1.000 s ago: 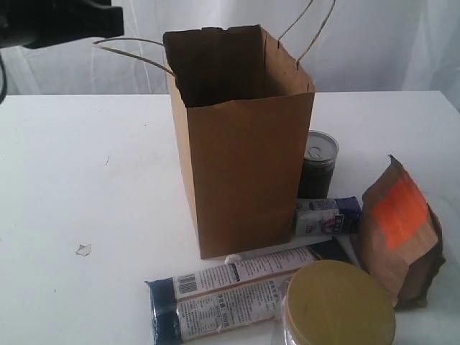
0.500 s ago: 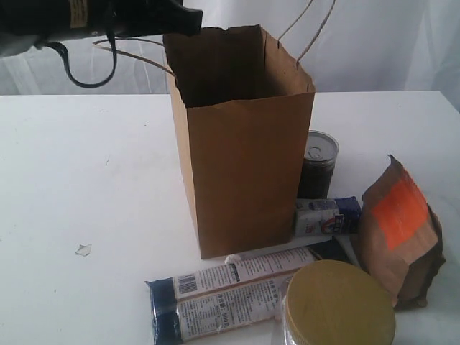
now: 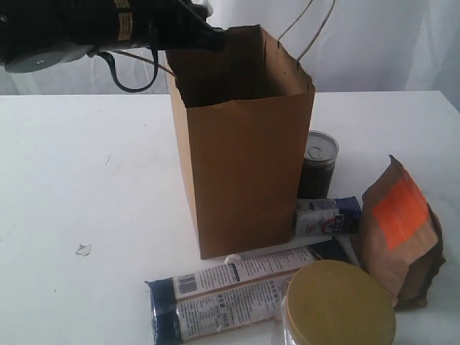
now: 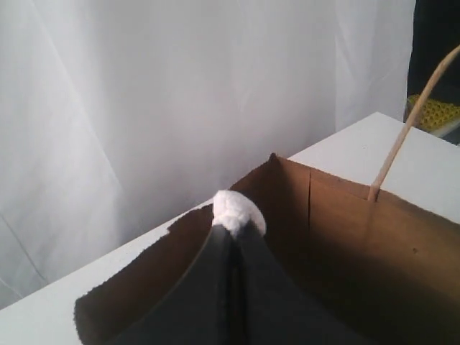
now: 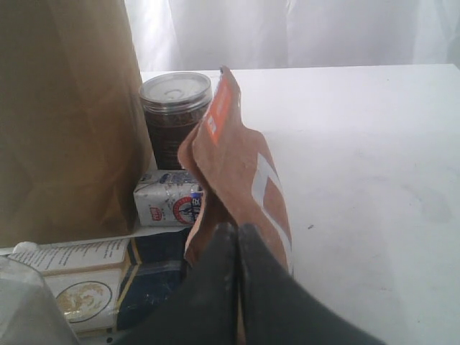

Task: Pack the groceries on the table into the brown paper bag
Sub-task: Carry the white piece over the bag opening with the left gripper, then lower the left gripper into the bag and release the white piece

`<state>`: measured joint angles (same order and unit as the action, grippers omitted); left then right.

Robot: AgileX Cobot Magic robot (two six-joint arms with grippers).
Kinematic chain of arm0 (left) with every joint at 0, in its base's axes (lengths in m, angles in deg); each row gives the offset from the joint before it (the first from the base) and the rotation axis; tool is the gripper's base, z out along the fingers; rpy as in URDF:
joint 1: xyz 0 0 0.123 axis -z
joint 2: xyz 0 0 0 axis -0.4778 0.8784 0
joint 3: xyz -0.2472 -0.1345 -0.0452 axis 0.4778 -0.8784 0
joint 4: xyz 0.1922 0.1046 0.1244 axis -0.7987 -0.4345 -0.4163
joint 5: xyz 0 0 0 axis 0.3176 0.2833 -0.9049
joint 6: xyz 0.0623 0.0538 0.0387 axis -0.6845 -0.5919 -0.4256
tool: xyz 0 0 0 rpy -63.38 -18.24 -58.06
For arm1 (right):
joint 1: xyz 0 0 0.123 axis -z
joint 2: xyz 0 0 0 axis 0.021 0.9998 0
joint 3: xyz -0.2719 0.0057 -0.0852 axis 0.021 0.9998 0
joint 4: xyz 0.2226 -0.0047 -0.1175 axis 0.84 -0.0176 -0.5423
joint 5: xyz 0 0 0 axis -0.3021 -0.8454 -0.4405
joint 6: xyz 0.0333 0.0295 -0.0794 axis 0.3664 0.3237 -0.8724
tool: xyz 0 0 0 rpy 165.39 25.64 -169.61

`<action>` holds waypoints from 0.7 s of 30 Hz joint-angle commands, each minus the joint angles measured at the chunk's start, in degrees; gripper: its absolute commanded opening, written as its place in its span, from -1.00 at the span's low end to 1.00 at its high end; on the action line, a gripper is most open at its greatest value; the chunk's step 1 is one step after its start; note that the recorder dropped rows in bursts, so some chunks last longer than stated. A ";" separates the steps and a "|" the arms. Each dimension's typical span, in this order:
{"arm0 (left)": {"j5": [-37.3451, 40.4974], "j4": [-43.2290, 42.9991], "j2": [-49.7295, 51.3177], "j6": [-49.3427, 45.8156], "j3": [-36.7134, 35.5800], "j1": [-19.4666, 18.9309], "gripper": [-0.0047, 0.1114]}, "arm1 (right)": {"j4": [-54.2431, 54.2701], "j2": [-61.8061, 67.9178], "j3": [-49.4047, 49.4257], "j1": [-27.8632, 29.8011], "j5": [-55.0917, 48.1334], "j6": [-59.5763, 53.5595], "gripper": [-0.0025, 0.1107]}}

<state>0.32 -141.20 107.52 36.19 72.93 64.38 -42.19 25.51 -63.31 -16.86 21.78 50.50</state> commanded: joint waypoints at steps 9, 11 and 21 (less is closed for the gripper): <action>-1.12 -0.80 7.03 -2.85 6.81 0.26 -0.92 | -0.20 -0.33 0.29 0.32 0.35 0.04 -0.96; -1.12 -0.80 8.46 -2.99 7.83 0.26 -0.92 | -0.20 -0.33 0.29 0.32 0.35 0.04 -0.96; -0.52 -0.80 9.96 -3.65 8.42 0.26 -0.92 | -0.20 -0.33 0.29 0.32 0.35 0.04 -0.96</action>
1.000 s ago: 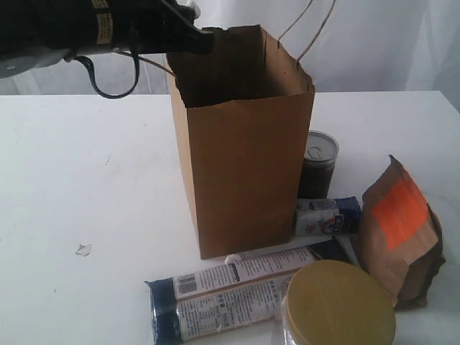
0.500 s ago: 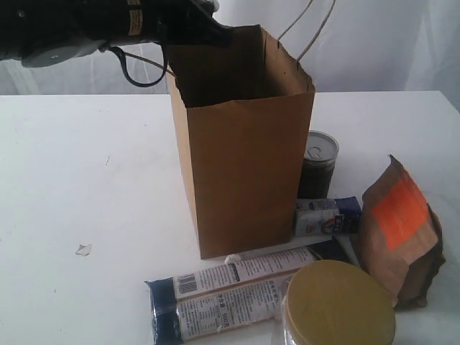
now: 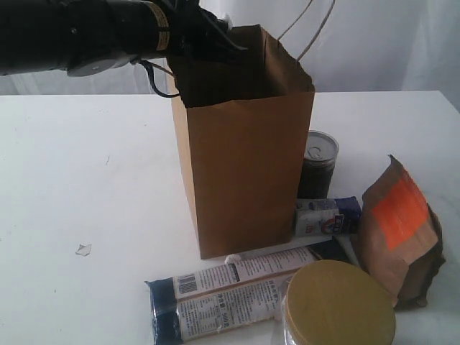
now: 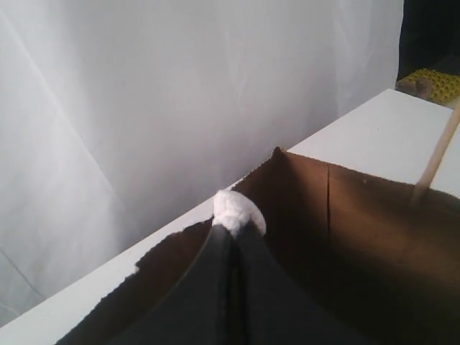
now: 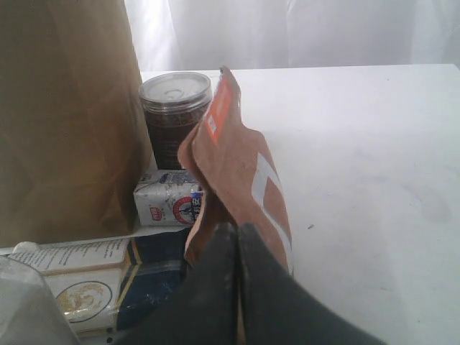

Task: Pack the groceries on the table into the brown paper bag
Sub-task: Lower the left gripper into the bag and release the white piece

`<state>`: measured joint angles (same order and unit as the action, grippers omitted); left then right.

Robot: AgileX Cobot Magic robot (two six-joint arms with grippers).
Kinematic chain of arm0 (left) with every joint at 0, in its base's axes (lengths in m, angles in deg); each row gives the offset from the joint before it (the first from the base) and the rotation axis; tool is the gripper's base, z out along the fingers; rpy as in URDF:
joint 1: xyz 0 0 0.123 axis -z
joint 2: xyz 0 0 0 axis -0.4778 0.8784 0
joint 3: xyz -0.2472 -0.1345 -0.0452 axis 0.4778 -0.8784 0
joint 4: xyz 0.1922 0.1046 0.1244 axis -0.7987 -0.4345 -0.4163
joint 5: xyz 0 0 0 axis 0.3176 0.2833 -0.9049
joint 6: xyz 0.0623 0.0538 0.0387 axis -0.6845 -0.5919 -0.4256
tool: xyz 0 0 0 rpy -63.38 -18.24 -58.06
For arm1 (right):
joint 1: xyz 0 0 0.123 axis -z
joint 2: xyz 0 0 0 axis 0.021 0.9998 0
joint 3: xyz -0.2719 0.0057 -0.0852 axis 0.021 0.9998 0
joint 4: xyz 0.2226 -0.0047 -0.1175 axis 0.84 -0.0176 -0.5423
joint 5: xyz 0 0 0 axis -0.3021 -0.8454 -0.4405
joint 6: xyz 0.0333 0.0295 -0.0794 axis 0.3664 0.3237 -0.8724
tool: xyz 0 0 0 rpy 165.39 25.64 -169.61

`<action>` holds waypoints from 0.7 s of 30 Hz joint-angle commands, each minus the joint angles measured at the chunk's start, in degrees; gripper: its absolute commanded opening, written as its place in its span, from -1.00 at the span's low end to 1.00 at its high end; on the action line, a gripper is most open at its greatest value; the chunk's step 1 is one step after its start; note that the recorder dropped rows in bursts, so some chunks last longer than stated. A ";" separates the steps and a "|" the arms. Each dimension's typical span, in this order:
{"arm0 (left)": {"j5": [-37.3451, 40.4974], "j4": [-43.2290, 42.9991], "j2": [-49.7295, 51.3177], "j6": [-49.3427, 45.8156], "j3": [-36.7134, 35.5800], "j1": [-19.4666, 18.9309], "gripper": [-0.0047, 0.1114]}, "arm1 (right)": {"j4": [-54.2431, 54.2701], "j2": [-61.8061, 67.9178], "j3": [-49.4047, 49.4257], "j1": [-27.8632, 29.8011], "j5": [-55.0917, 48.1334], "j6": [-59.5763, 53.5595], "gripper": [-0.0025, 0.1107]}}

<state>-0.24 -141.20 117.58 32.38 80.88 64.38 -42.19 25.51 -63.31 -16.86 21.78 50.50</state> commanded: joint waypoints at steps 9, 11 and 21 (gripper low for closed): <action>0.76 -5.83 -0.09 3.09 0.46 3.20 -0.92 | -0.20 -0.33 0.29 0.32 0.35 0.04 -0.96; 2.24 -5.94 -0.09 5.46 0.46 3.71 -0.92 | -0.20 -0.33 0.29 0.32 0.35 0.04 -0.96; 6.30 -5.94 -0.09 5.46 0.46 3.71 -0.29 | -0.20 -0.33 0.29 0.32 0.35 0.04 -0.96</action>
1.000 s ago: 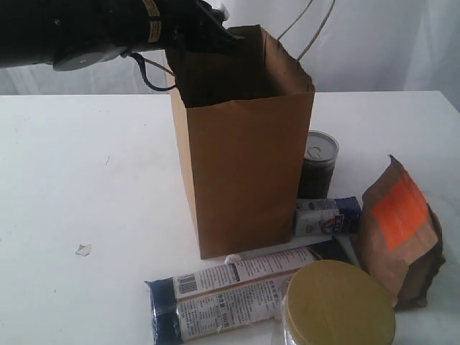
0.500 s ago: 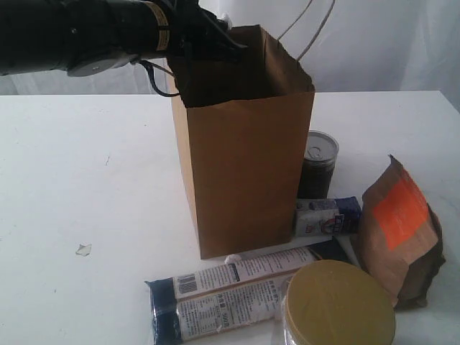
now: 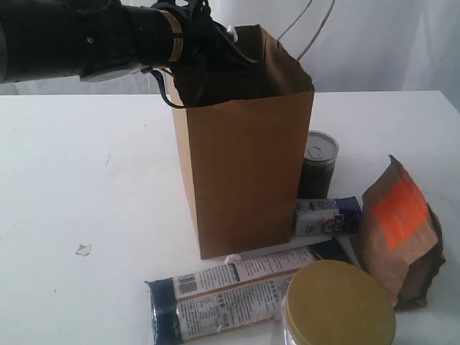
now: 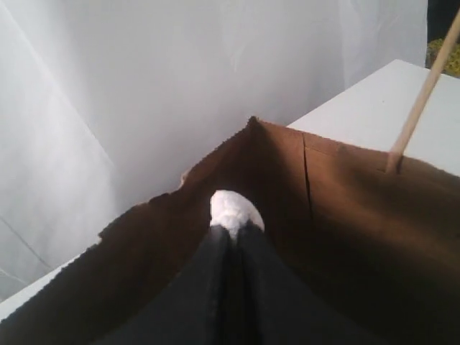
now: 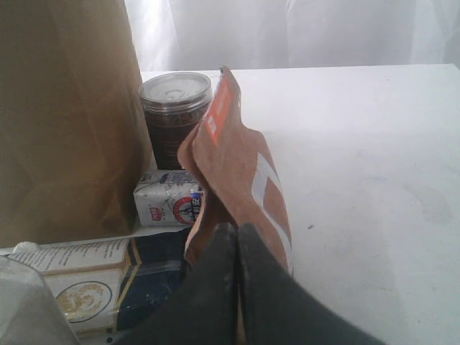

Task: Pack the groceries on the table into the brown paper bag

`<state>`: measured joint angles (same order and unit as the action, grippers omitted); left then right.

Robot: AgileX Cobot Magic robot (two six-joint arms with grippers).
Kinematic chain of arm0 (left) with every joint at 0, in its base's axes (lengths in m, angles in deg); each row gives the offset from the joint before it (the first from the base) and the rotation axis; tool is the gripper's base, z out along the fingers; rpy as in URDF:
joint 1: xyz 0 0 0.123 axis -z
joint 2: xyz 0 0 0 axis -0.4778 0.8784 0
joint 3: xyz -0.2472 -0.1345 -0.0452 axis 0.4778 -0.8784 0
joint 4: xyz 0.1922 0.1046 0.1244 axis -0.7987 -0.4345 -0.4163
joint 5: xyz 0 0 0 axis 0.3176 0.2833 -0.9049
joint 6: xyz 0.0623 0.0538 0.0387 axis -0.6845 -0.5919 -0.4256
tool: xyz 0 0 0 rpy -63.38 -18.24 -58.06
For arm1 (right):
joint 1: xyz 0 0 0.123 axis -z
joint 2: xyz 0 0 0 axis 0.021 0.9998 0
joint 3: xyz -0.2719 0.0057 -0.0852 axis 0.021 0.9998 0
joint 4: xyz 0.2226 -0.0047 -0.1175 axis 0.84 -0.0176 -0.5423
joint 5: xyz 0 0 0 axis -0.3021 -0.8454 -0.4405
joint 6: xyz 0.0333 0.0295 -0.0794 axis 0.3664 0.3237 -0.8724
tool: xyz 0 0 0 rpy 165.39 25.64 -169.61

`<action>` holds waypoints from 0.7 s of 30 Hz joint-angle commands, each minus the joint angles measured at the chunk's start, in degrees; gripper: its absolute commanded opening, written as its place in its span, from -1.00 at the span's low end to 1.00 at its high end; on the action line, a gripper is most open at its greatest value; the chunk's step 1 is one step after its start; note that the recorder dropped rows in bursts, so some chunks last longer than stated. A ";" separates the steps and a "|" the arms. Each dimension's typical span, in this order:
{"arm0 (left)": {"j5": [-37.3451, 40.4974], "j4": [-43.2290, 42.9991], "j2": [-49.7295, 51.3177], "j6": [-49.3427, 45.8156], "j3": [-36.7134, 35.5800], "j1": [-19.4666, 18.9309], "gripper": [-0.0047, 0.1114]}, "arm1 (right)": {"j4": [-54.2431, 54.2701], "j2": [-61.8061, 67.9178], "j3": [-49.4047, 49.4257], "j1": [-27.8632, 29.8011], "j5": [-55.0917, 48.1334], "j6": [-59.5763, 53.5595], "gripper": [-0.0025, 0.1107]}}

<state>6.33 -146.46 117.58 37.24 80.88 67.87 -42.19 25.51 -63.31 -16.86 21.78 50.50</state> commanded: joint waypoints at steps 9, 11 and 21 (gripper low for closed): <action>-4.72 0.32 -1.46 0.83 0.46 0.22 0.09 | -0.20 -0.33 0.29 0.32 0.35 0.04 -0.96; -4.15 0.32 -3.10 0.83 0.46 0.22 0.09 | -0.20 -0.33 0.29 0.32 0.35 0.04 -0.96; 11.50 2.06 -15.69 3.68 -0.78 0.22 -0.21 | -0.20 -0.33 0.29 0.32 0.35 0.04 -0.96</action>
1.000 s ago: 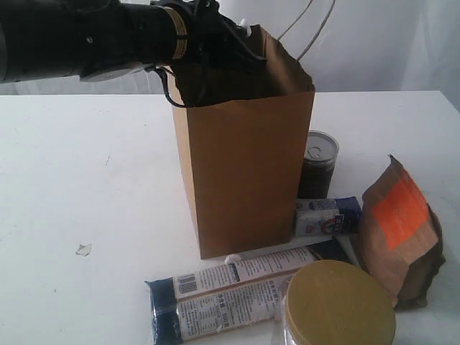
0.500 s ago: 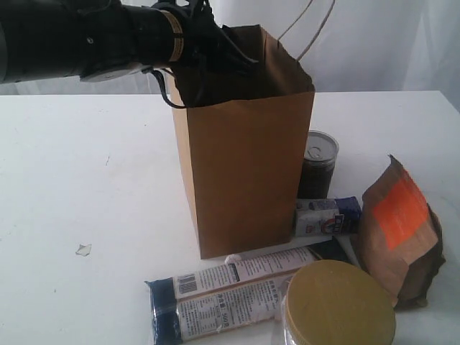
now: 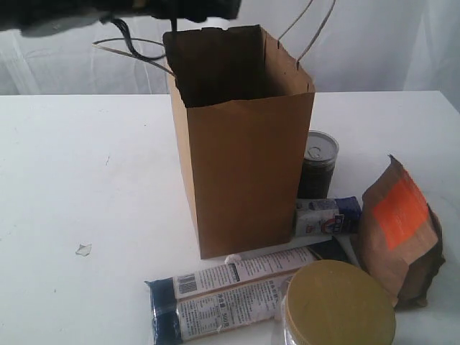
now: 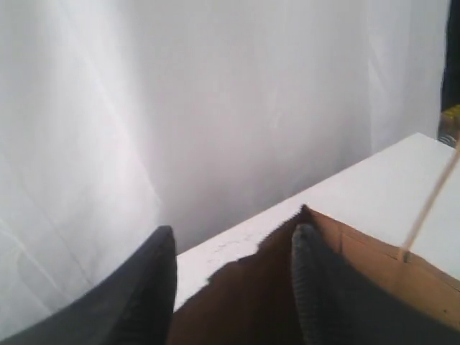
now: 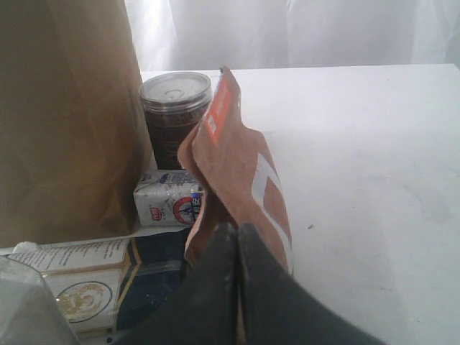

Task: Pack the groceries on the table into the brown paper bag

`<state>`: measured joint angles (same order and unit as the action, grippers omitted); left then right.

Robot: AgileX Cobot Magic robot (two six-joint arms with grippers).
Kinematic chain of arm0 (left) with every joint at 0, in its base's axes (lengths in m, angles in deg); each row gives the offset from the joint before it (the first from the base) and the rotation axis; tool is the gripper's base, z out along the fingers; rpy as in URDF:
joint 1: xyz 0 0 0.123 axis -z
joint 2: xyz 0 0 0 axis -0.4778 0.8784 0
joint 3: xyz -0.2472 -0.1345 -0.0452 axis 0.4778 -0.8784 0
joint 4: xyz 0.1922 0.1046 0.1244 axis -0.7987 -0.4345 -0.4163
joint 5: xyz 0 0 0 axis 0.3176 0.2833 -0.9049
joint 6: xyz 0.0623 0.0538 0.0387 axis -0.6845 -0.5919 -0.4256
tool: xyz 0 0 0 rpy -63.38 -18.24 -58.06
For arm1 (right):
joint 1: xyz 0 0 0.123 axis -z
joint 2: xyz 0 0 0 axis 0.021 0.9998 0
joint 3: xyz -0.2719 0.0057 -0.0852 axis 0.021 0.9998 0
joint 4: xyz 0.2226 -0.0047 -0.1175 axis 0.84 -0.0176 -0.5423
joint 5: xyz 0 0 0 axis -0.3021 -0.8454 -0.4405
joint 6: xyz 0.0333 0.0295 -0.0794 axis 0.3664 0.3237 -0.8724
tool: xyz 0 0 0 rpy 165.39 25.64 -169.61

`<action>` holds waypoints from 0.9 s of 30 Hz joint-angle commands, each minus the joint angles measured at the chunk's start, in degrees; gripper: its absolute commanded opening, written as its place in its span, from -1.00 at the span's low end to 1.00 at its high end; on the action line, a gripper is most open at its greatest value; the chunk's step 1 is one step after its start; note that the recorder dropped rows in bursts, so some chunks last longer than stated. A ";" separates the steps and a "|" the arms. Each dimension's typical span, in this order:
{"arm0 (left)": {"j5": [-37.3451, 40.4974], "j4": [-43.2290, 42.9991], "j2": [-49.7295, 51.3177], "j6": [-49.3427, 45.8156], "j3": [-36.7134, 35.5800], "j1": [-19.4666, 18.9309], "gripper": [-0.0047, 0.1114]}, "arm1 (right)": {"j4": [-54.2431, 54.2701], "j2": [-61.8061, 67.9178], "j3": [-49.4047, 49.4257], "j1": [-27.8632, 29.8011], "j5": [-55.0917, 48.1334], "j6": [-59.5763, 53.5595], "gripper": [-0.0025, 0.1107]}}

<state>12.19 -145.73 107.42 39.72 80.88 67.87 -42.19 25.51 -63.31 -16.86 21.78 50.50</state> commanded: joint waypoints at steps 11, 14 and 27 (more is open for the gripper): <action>7.82 5.08 -24.10 1.20 -9.17 0.22 -0.92 | -0.20 -0.33 0.29 0.32 0.35 0.04 -0.96; 10.36 5.46 -28.85 1.20 -11.37 0.22 -0.92 | -0.20 -0.33 0.29 0.32 0.35 0.04 -0.96; 26.60 23.89 -46.14 -15.65 -22.76 0.22 -0.92 | -0.20 -0.33 0.29 0.32 0.35 0.04 -0.96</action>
<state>35.37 -126.95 64.70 30.42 60.24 67.87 -42.19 25.51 -63.31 -16.86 21.78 50.50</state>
